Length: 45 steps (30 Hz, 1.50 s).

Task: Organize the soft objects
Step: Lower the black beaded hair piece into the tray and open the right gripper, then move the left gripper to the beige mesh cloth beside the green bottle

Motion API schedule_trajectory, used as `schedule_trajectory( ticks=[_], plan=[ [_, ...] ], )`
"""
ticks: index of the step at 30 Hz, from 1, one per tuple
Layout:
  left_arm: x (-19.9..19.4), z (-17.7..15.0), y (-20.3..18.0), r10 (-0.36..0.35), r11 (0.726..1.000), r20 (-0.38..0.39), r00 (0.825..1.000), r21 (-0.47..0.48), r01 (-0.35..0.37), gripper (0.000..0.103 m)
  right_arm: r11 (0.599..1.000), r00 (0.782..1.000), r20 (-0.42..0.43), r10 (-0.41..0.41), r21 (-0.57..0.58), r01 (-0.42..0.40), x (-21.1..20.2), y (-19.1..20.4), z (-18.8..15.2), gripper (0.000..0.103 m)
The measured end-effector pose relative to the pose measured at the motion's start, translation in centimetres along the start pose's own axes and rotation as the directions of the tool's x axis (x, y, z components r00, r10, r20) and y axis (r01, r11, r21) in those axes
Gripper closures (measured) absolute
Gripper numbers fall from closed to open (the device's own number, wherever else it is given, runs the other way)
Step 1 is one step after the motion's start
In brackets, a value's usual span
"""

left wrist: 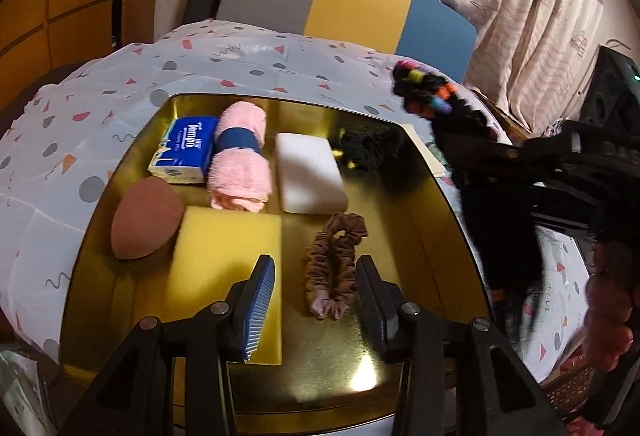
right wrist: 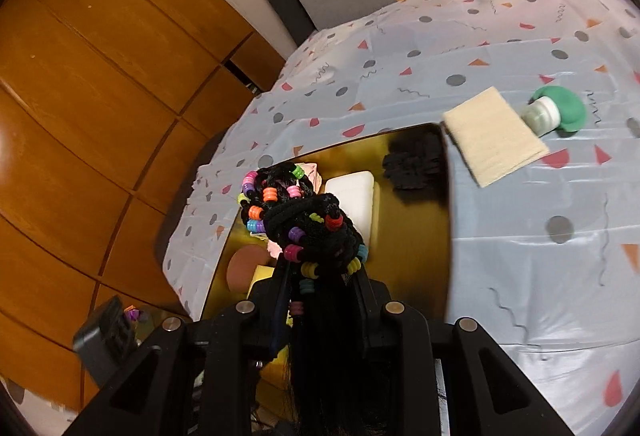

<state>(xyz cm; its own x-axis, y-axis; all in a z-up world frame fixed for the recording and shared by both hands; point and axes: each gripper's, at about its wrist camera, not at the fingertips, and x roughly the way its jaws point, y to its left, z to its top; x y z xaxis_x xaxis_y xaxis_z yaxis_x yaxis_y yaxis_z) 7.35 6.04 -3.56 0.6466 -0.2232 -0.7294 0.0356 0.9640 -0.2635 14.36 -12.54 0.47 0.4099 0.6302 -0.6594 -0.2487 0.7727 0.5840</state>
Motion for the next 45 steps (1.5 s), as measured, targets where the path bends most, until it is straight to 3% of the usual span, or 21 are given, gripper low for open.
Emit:
schedule_trajectory(
  ticks=[6, 8, 13, 15, 17, 26, 30, 36, 45],
  plan=[
    [-0.2, 0.2, 0.7, 0.007, 1.000, 0.001, 1.000, -0.022, -0.007, 0.061, 0.987, 0.987, 0.004, -0.159, 0.036, 0.159, 2.7, -0.6, 0.5, 0.075],
    [-0.3, 0.3, 0.8, 0.005, 1.000, 0.002, 1.000, -0.028, -0.005, 0.061, 0.974, 0.974, -0.003, -0.227, 0.013, 0.227, 3.5, -0.7, 0.6, 0.075],
    [-0.2, 0.2, 0.5, 0.002, 1.000, -0.003, 1.000, -0.018, -0.002, 0.061, 0.951, 0.952, 0.014, -0.306, -0.043, 0.306, 4.4, -0.3, 0.6, 0.072],
    [-0.2, 0.1, 0.4, 0.002, 1.000, -0.005, 1.000, -0.017, -0.002, 0.061, 0.936, 0.940, 0.041, -0.339, -0.083, 0.342, 4.4, 0.1, 0.5, 0.062],
    [-0.2, 0.1, 0.4, 0.002, 1.000, -0.005, 1.000, -0.019, -0.002, 0.061, 0.927, 0.933, 0.066, -0.355, -0.106, 0.360, 4.1, 0.3, 0.4, 0.056],
    [-0.1, -0.3, -0.7, -0.053, 0.999, -0.018, 0.998, 0.008, 0.053, 0.061, 0.928, 0.928, 0.142, -0.345, -0.099, 0.360, 0.6, -0.2, 0.1, 0.047],
    [0.1, -0.6, -1.3, -0.068, 0.997, -0.024, 0.997, 0.033, 0.069, 0.061, 0.913, 0.907, 0.182, -0.379, -0.087, 0.399, -1.3, -1.2, 0.0, 0.044],
    [0.1, -1.2, -2.6, -0.105, 0.992, -0.036, 0.994, 0.070, 0.107, 0.061, 0.894, 0.885, 0.157, -0.438, -0.029, 0.448, -2.9, -5.0, -0.5, 0.044],
    [-0.2, -2.2, -5.4, -0.166, 0.977, -0.065, 0.984, 0.127, 0.173, 0.061, 0.871, 0.870, 0.059, -0.490, 0.004, 0.491, -2.7, -10.3, -3.0, 0.044]
  ],
)
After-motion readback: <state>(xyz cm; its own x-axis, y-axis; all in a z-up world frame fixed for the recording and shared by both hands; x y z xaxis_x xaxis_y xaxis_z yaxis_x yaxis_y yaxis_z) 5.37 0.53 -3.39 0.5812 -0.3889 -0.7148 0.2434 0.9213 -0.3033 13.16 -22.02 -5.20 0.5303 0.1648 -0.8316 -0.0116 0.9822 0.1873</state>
